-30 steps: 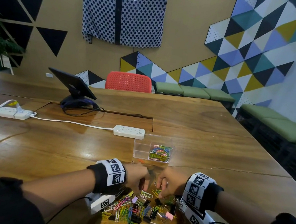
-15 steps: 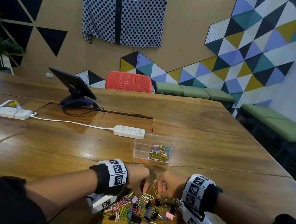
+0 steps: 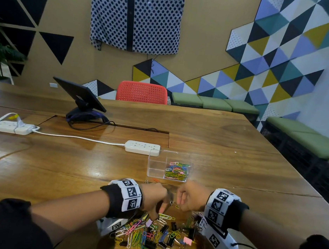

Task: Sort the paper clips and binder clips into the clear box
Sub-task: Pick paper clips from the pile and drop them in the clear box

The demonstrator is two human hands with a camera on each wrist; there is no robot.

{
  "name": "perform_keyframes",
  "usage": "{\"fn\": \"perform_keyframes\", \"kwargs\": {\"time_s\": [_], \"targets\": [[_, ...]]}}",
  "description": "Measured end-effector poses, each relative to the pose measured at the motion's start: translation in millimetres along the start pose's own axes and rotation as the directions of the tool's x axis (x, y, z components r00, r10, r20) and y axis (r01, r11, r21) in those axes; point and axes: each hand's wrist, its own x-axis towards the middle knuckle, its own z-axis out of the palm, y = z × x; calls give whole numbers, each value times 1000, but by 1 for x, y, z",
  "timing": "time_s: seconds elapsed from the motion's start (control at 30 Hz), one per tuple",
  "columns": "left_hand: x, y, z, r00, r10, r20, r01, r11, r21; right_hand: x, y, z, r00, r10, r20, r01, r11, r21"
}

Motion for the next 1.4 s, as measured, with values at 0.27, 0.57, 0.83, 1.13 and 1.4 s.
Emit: {"fn": "perform_keyframes", "kwargs": {"time_s": [0.27,0.57,0.83,1.13,1.4], "targets": [[0,2,-2,999,-20,25,20,1000,0,26,6,-54,919,8,-394,23,997,72],[1,4,-1,998,-45,44,46,999,-4,58,11,-59,838,114,-533,-103,993,51],[2,-10,-2,998,-18,-61,11,994,-112,51,22,-50,865,68,-498,-61,998,30],[10,-27,-40,927,-119,-356,19,962,-272,-3,19,-23,990,-108,-90,102,992,-70],[29,-32,-79,768,-193,-611,46,968,-248,-24,24,0,980,-87,181,113,984,-137]]}}
